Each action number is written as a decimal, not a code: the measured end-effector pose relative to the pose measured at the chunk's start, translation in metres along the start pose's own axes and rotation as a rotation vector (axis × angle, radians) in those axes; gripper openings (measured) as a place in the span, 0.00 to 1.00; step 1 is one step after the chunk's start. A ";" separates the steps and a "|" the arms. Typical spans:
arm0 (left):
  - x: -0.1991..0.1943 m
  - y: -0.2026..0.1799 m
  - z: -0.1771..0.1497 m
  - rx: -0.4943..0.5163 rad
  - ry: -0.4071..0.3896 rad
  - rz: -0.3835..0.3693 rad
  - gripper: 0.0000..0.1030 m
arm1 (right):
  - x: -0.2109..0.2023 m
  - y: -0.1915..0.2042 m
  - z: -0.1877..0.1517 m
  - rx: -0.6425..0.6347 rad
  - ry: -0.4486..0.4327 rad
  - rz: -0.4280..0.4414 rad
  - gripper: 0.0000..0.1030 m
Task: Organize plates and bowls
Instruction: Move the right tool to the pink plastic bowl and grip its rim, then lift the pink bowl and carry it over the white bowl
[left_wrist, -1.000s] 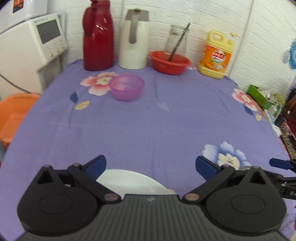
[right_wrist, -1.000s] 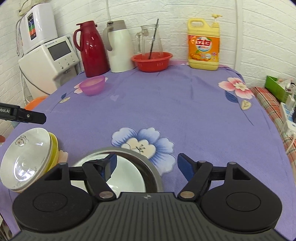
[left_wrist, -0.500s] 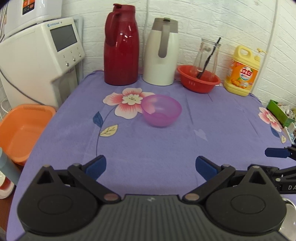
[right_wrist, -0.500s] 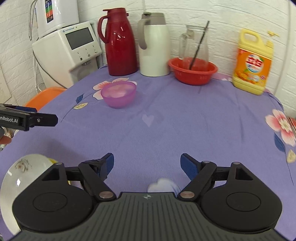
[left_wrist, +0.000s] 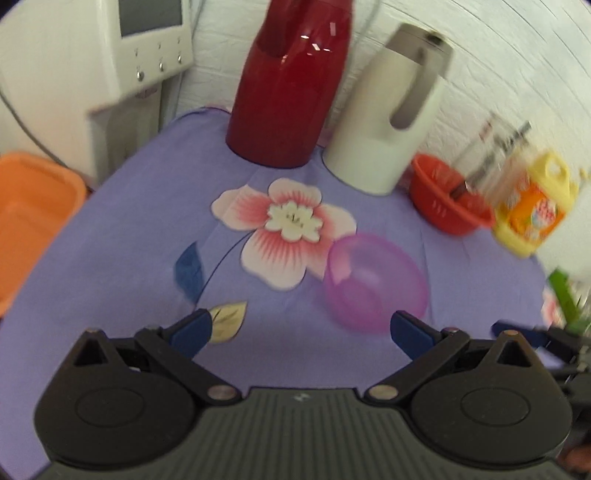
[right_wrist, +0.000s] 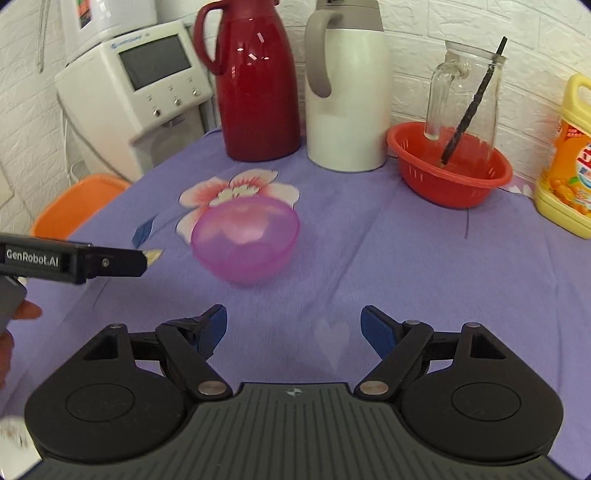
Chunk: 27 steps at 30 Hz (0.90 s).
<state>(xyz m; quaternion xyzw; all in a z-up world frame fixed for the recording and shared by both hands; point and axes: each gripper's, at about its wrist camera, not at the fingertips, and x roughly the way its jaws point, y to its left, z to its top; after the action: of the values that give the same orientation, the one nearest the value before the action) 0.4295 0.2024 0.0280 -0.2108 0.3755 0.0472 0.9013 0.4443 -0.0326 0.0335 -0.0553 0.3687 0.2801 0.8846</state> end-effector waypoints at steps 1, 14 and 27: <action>0.008 0.001 0.007 -0.025 0.001 -0.006 0.99 | 0.006 -0.001 0.005 0.013 -0.005 0.001 1.00; 0.079 -0.022 0.020 0.042 0.053 0.019 0.71 | 0.091 -0.002 0.029 0.029 0.063 -0.048 0.88; 0.014 -0.042 -0.008 0.047 0.061 -0.116 0.45 | 0.037 0.040 0.016 -0.072 0.066 -0.022 0.43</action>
<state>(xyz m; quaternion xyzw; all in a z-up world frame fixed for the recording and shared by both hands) 0.4446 0.1596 0.0278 -0.2124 0.3908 -0.0201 0.8954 0.4540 0.0228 0.0236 -0.1002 0.3869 0.2815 0.8724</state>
